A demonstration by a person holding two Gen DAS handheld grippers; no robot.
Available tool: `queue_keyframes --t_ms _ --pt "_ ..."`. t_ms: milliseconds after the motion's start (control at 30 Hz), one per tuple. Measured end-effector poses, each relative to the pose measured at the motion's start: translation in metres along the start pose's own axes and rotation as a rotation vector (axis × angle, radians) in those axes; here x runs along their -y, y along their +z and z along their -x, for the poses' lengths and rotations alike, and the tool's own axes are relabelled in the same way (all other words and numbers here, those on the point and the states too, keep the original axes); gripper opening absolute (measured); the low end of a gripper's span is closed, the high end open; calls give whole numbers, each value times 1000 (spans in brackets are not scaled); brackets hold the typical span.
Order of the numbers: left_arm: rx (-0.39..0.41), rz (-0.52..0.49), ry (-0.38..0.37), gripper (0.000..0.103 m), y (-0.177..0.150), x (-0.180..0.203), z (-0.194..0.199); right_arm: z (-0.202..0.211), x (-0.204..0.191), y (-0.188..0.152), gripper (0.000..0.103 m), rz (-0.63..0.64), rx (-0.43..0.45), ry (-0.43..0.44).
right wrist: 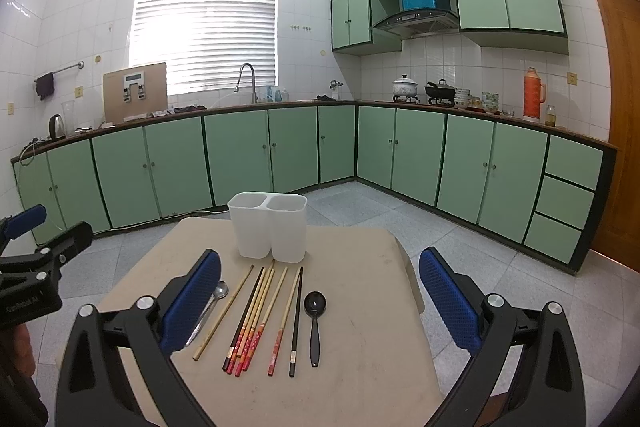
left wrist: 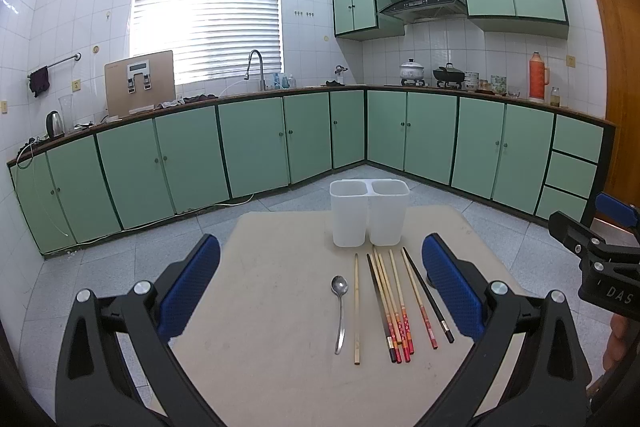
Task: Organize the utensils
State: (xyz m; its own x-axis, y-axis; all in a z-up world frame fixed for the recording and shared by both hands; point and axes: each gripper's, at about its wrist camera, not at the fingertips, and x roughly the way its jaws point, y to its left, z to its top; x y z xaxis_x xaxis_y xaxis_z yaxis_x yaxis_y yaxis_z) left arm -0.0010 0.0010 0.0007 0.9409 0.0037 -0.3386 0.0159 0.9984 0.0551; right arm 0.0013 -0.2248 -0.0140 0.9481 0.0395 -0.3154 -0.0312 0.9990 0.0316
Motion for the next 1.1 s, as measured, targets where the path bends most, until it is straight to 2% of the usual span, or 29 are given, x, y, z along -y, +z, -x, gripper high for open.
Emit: queue_keyframes --t_ms 1100 --pt "-2 -1 0 98 -1 -2 -2 -3 2 -4 97 2 -4 -2"
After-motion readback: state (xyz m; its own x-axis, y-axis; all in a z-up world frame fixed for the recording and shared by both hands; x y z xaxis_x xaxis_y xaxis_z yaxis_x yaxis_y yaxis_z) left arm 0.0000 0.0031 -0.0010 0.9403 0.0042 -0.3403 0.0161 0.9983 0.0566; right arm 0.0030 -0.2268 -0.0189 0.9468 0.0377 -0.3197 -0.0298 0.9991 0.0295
